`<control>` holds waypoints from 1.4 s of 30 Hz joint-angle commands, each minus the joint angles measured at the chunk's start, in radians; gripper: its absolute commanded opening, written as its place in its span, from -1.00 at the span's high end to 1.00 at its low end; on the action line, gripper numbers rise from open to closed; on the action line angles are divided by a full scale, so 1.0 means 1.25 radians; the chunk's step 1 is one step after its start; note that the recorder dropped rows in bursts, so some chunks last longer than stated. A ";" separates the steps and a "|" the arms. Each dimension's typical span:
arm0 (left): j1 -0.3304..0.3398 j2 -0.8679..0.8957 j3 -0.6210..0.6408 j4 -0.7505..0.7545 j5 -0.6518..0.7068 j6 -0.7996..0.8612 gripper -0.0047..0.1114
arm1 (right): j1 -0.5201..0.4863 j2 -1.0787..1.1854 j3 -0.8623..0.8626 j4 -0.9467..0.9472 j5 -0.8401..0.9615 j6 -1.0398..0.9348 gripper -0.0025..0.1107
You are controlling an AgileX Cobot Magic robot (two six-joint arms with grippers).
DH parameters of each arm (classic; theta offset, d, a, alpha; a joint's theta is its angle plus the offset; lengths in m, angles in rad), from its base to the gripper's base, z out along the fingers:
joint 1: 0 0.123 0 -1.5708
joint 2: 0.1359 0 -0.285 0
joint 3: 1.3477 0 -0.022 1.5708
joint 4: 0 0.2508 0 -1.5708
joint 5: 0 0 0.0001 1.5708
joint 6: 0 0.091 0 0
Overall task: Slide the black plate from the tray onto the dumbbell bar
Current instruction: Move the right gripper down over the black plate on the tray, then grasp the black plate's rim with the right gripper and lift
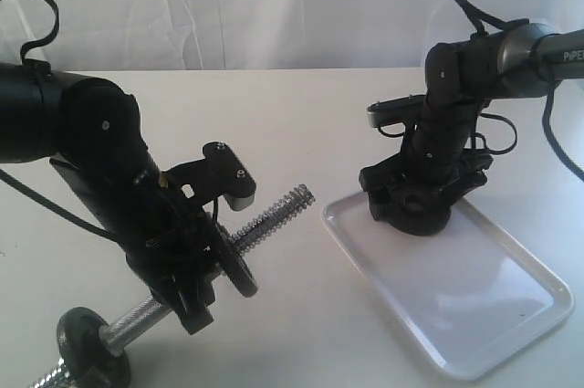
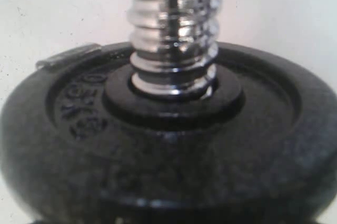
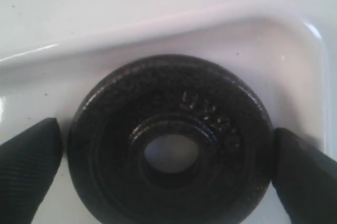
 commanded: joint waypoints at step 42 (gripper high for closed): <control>-0.004 -0.044 -0.019 -0.064 -0.002 -0.006 0.92 | -0.001 -0.140 -0.009 0.053 0.176 -0.057 0.96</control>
